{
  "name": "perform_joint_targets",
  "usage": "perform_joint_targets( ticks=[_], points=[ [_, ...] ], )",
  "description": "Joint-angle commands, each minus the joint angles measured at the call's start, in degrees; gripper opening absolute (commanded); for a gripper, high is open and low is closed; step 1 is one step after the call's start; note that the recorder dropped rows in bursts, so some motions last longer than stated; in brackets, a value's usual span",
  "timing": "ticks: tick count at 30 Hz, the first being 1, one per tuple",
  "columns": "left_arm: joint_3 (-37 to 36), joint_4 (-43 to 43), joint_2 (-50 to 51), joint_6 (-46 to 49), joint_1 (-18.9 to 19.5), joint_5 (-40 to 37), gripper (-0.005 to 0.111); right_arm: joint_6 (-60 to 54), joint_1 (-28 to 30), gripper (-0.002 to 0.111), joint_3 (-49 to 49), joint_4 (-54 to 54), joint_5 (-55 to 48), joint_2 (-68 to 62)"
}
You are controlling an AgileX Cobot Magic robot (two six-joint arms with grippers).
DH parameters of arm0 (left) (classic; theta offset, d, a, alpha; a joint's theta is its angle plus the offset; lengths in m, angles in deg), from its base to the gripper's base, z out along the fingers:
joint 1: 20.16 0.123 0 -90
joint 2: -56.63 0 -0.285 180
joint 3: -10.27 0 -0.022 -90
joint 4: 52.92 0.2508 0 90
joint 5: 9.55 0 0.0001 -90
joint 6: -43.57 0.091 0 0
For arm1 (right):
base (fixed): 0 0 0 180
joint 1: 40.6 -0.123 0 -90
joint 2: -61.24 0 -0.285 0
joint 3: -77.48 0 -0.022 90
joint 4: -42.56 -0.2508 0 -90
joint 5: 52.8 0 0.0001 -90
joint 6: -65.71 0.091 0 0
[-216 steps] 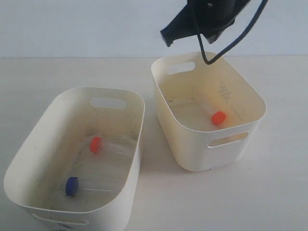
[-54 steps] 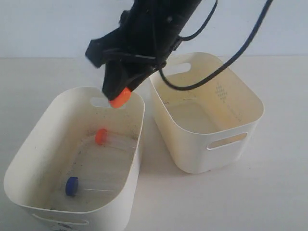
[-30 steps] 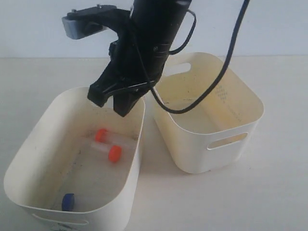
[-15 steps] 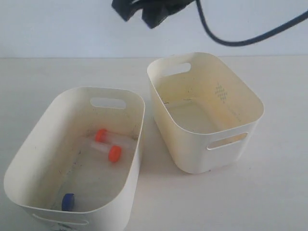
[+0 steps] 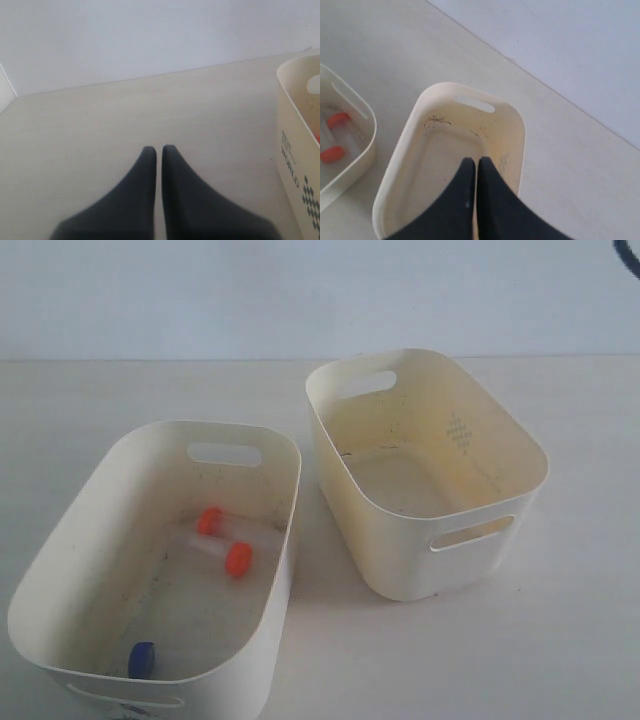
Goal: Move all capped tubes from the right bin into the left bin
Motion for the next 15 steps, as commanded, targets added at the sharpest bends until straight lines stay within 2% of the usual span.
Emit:
perform_joint_targets(
  ticks=[1, 3, 5, 8, 15],
  points=[
    [0.2, -0.1, -0.2, -0.7, 0.1, 0.5, 0.004, 0.3, 0.1, 0.001, -11.4, 0.2, 8.9, 8.1],
    [0.2, -0.1, -0.2, -0.7, 0.1, 0.5, 0.004, 0.5, 0.1, 0.001, -17.0, -0.1, 12.1, 12.4],
    [0.2, -0.1, -0.2, -0.7, 0.1, 0.5, 0.004, 3.8, 0.1, 0.001, -19.7, -0.1, 10.3, 15.6],
    [0.2, -0.1, -0.2, -0.7, 0.1, 0.5, 0.004, 6.4, 0.1, 0.001, -20.1, -0.2, 5.1, 18.7],
    [0.2, -0.1, -0.2, -0.7, 0.1, 0.5, 0.004, 6.5, 0.1, 0.001, -20.1, -0.2, 4.8, 19.6]
  ],
)
